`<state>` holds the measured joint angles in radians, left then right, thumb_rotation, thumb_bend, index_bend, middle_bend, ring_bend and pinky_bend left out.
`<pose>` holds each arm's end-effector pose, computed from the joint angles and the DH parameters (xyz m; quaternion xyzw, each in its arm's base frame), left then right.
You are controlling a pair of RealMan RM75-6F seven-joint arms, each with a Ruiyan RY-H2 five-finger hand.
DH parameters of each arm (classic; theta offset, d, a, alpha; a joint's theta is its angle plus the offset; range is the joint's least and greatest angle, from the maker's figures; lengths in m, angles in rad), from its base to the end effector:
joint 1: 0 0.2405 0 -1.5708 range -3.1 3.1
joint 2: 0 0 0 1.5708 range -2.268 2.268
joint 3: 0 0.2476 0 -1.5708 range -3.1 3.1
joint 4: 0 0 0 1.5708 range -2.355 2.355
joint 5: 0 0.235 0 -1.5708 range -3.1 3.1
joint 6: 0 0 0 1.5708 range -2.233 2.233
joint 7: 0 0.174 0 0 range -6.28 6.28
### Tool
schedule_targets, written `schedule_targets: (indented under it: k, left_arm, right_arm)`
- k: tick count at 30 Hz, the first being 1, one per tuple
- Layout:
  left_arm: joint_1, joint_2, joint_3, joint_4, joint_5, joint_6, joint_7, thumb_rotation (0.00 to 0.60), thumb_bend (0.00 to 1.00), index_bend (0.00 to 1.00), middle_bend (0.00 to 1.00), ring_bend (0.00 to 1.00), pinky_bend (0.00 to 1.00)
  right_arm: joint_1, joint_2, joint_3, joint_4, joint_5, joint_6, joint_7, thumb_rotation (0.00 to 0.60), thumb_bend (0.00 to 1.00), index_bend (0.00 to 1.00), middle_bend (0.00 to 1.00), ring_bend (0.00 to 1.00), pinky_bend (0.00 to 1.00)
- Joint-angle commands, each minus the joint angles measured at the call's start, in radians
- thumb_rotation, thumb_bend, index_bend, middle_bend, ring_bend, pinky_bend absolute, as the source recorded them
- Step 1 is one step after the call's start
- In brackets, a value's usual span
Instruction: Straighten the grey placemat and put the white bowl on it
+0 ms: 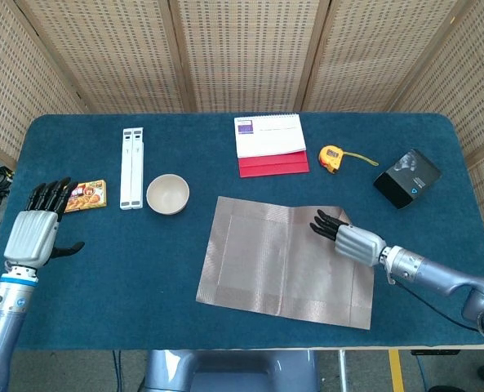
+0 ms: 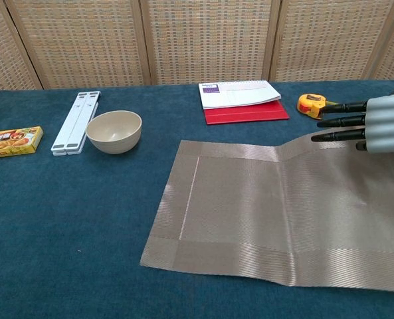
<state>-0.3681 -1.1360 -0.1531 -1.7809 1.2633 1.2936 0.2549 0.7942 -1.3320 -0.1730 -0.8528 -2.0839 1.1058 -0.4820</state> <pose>-0.2310 0.3050 0.1057 -0.6310 -0.3710 -0.3906 0.5582 -0.2602 -0.3850 0.0378 0.8814 0.3036 0.0890 0.3507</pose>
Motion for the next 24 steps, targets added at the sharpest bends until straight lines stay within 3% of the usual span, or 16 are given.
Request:
schedule_targets:
  k: [1, 4, 6, 9, 10, 16, 20, 24]
  left_arm:
    - [-0.001, -0.002, 0.003, -0.001, 0.003, -0.002, 0.006, 0.6, 0.0, 0.0, 0.0, 0.0, 0.0]
    - [-0.001, -0.004, 0.007, -0.004, 0.008, 0.0, 0.013, 0.6, 0.0, 0.0, 0.0, 0.0, 0.0]
    - [0.0, -0.006, 0.009, -0.007, 0.012, 0.001, 0.017, 0.6, 0.0, 0.0, 0.0, 0.0, 0.0]
    - [0.0, -0.009, 0.012, -0.005, 0.015, 0.002, 0.022, 0.6, 0.0, 0.0, 0.0, 0.0, 0.0]
    - [-0.001, -0.01, 0.013, -0.004, 0.015, 0.001, 0.023, 0.6, 0.0, 0.0, 0.0, 0.0, 0.0]
    - [-0.011, -0.022, 0.017, 0.014, 0.029, -0.013, 0.026, 0.6, 0.0, 0.0, 0.0, 0.0, 0.0]
    - [-0.03, -0.036, 0.029, 0.049, 0.074, -0.037, 0.009, 0.6, 0.0, 0.0, 0.0, 0.0, 0.0]
    - [-0.088, -0.091, 0.048, 0.155, 0.197, -0.078, -0.045, 0.6, 0.0, 0.0, 0.0, 0.0, 0.0]
  right_arm:
    - [-0.003, -0.028, 0.014, 0.069, 0.011, 0.026, -0.033, 0.6, 0.52, 0.63, 0.0, 0.0, 0.0]
    - [-0.004, -0.049, 0.025, 0.115, 0.023, 0.046, -0.041, 0.6, 0.37, 0.6, 0.0, 0.0, 0.0]
    - [-0.013, -0.067, 0.044, 0.144, 0.048, 0.066, -0.042, 0.6, 0.15, 0.4, 0.0, 0.0, 0.0]
    - [-0.031, -0.081, 0.072, 0.156, 0.09, 0.096, -0.034, 0.6, 0.01, 0.06, 0.0, 0.0, 0.0]
    - [-0.037, -0.081, 0.081, 0.154, 0.105, 0.107, -0.029, 0.6, 0.0, 0.02, 0.0, 0.0, 0.0]
    - [-0.11, -0.041, 0.133, 0.054, 0.204, 0.186, -0.012, 0.6, 0.0, 0.0, 0.0, 0.0, 0.0]
    - [-0.206, 0.01, 0.171, -0.098, 0.303, 0.263, 0.019, 0.6, 0.0, 0.0, 0.0, 0.0, 0.0]
    - [-0.326, 0.068, 0.2, -0.283, 0.418, 0.348, 0.091, 0.6, 0.0, 0.0, 0.0, 0.0, 0.0]
